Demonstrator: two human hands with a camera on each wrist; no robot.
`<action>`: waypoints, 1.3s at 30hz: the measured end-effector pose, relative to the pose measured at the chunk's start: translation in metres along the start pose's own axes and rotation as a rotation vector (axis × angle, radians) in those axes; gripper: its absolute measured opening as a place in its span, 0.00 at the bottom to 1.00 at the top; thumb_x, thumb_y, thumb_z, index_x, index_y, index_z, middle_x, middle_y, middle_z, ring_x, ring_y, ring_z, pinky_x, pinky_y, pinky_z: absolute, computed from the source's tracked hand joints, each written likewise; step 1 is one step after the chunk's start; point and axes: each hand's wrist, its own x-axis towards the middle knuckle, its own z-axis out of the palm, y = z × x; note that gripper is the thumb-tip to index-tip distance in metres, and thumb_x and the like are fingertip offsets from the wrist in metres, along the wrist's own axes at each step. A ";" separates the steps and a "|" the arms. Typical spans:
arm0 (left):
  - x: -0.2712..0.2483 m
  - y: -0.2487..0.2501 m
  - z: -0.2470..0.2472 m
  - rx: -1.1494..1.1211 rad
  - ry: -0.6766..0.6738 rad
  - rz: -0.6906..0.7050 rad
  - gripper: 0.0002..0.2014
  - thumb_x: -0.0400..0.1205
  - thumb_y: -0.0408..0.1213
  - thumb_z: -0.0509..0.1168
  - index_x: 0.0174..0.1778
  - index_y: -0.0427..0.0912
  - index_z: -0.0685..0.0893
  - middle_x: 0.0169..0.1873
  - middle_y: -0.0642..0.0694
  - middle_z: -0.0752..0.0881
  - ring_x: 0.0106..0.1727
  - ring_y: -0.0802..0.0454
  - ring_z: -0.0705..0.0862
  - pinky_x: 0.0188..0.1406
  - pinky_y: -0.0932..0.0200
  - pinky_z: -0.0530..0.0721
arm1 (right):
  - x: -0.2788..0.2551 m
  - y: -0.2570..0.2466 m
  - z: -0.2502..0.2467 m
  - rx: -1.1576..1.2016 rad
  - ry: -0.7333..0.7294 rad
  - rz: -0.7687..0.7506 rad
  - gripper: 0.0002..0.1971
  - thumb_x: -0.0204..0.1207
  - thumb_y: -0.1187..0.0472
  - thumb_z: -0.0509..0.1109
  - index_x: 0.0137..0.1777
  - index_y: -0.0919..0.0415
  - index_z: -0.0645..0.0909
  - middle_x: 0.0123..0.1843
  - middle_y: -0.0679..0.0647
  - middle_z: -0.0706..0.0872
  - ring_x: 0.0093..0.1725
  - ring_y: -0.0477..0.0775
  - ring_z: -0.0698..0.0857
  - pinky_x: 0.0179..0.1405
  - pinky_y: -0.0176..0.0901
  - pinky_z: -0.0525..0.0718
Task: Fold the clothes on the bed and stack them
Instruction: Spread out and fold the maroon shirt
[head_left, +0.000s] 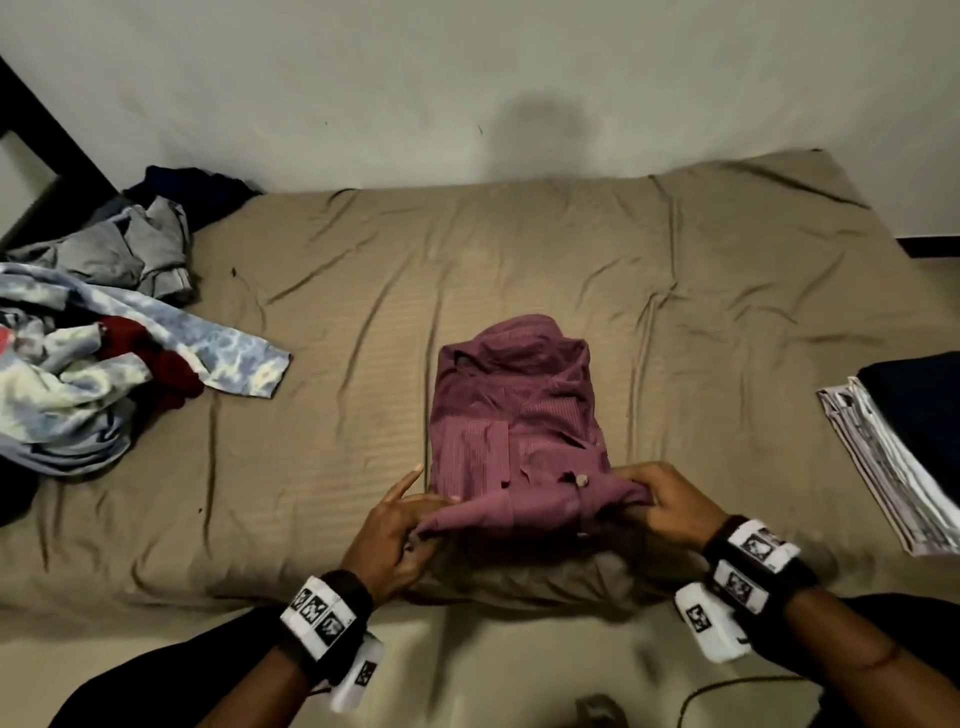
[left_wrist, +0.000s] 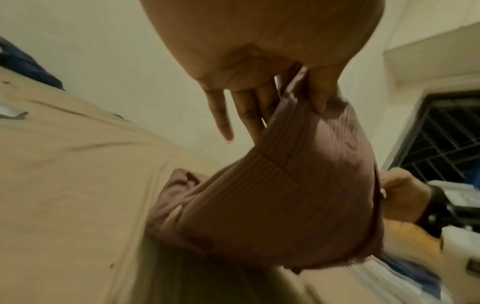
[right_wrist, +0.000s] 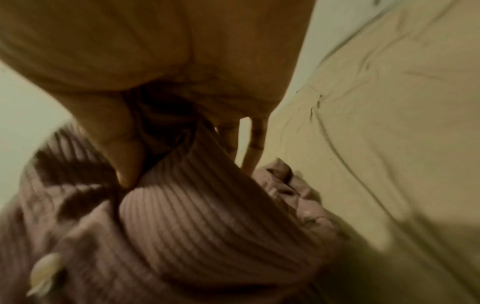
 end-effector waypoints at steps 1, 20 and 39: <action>0.000 0.014 -0.012 -0.043 0.035 -0.030 0.11 0.82 0.45 0.68 0.58 0.53 0.91 0.53 0.65 0.91 0.52 0.62 0.90 0.71 0.54 0.80 | -0.003 -0.015 -0.013 0.075 -0.042 -0.012 0.07 0.74 0.71 0.76 0.49 0.61 0.90 0.46 0.55 0.93 0.49 0.58 0.92 0.51 0.52 0.89; 0.074 -0.057 0.047 -0.822 0.210 -0.750 0.18 0.89 0.41 0.64 0.72 0.35 0.82 0.64 0.41 0.89 0.66 0.45 0.88 0.71 0.46 0.83 | 0.081 0.042 0.040 0.847 0.317 0.288 0.13 0.83 0.67 0.68 0.66 0.63 0.84 0.59 0.57 0.92 0.60 0.58 0.90 0.58 0.46 0.87; -0.017 -0.019 0.072 -0.201 0.293 -0.770 0.65 0.59 0.63 0.86 0.89 0.59 0.55 0.81 0.47 0.62 0.80 0.50 0.67 0.79 0.48 0.70 | -0.005 0.078 0.093 0.519 0.610 0.337 0.53 0.55 0.51 0.92 0.80 0.53 0.71 0.75 0.57 0.77 0.69 0.59 0.81 0.66 0.56 0.84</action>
